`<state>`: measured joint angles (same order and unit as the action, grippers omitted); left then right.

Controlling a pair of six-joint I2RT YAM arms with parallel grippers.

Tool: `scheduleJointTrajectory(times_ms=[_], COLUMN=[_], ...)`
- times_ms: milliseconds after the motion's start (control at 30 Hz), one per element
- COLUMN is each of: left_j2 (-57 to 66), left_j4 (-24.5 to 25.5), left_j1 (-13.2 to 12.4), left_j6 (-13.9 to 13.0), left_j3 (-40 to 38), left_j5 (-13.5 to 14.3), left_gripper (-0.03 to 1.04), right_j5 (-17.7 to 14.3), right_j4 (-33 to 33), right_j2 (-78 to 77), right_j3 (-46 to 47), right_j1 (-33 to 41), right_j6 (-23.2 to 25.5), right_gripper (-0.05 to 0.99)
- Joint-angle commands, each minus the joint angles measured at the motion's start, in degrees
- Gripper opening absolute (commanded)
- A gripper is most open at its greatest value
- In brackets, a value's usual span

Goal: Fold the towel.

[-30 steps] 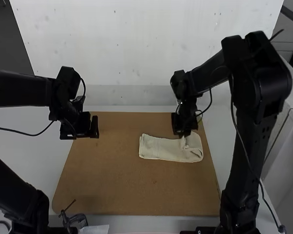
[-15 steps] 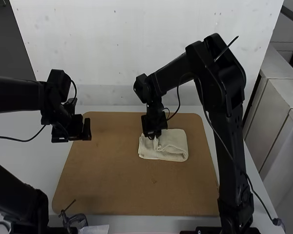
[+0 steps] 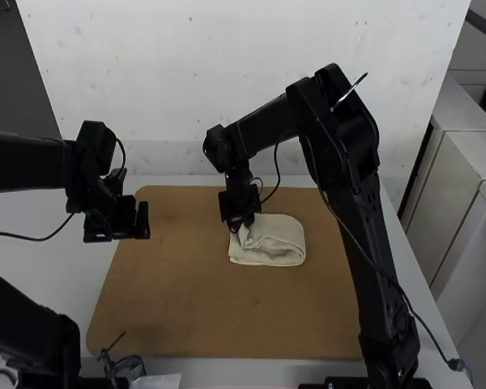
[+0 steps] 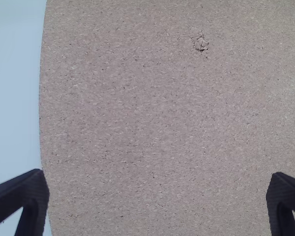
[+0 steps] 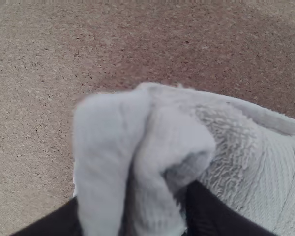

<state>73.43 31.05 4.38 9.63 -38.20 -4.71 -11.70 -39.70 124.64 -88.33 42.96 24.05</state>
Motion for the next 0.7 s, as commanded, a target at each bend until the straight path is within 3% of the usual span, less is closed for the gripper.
scheduleJointTrajectory(times_ms=[0, 100, 200, 233, 433, 667], left_j2=[-1.18, -0.74, -0.83, -0.83, -0.83, -0.3], left_j4=[-0.81, -0.9, -1.16, -1.34, -1.69, -2.04], left_j1=[-0.43, -0.34, -0.25, -0.08, 1.07, 1.51], left_j6=[-0.75, -0.58, -0.58, -0.49, 0.13, 0.39], left_j3=[0.31, 0.49, 0.84, 0.93, 0.93, 1.02], left_j5=[-1.27, -1.35, -1.44, -1.44, -1.44, -1.44], left_gripper=[1.0, 1.0, 1.0, 1.0, 1.0, 1.0], right_j5=[-0.6, 0.37, 0.37, 0.37, 0.19, 0.28], right_j4=[-0.02, -0.11, 1.73, 2.26, 3.23, 4.72], right_j2=[-3.97, -8.18, -12.75, -13.55, -14.42, -11.52], right_j3=[-1.31, -0.87, 1.41, 2.11, 7.12, 8.53], right_j1=[-0.51, -2.27, -4.11, -4.46, -6.4, -2.88], right_j6=[0.82, 0.82, 0.82, 0.73, -0.24, -0.06], right_gripper=[0.43, 0.39, 0.06, 0.01, 0.01, 0.01])
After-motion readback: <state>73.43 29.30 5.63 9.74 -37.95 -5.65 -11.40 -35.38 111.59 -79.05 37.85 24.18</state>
